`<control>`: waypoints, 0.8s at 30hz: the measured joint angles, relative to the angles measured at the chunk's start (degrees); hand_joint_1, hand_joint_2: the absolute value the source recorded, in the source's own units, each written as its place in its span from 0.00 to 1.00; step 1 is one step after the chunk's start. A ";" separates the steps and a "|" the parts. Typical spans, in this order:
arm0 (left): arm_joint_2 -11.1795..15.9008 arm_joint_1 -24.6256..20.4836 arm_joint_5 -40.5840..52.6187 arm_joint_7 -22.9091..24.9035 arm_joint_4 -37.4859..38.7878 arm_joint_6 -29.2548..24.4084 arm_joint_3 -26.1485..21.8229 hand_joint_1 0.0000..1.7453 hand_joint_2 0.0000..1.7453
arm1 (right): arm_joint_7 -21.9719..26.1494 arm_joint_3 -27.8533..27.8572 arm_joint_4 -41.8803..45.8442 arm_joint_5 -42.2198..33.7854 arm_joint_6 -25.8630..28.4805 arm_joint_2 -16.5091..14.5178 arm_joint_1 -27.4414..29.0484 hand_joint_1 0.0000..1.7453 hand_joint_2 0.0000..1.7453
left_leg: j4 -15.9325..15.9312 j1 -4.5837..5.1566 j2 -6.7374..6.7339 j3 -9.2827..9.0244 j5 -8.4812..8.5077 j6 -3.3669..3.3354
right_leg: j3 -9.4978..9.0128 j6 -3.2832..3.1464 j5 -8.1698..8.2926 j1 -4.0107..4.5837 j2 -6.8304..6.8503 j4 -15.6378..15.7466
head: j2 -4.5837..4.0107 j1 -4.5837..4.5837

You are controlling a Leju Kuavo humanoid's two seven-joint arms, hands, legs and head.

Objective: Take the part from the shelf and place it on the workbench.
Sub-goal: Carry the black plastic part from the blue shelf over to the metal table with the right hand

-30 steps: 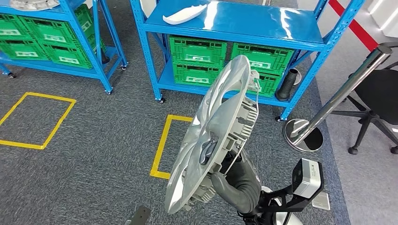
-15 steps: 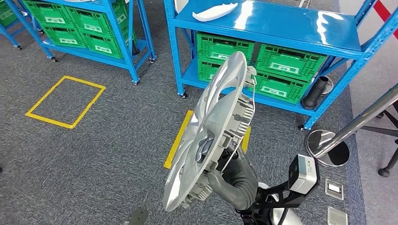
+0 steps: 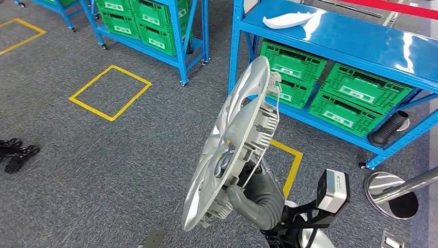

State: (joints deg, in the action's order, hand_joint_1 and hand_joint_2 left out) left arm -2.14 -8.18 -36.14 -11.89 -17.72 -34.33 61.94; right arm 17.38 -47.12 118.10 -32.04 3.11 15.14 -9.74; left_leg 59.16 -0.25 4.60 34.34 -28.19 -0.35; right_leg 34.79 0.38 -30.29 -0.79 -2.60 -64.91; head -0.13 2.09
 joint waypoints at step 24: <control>-0.88 1.02 -1.25 -1.68 0.44 0.84 -0.02 0.00 1.00 | -3.75 -1.36 0.31 -0.72 1.68 0.32 -5.70 1.00 1.00 | -1.02 0.12 -4.61 0.25 0.77 -0.02 | 0.61 0.51 -4.18 -0.03 4.20 -1.69 | 0.00 -0.59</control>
State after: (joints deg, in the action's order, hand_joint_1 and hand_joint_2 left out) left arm -3.02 -7.15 -37.38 -13.57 -17.28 -33.48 61.92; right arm 13.63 -48.48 118.40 -32.76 4.79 15.46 -15.44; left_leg 58.15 -0.12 -0.01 34.59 -27.42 -0.37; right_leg 35.39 0.89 -34.48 -0.82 1.60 -66.60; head -0.13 1.50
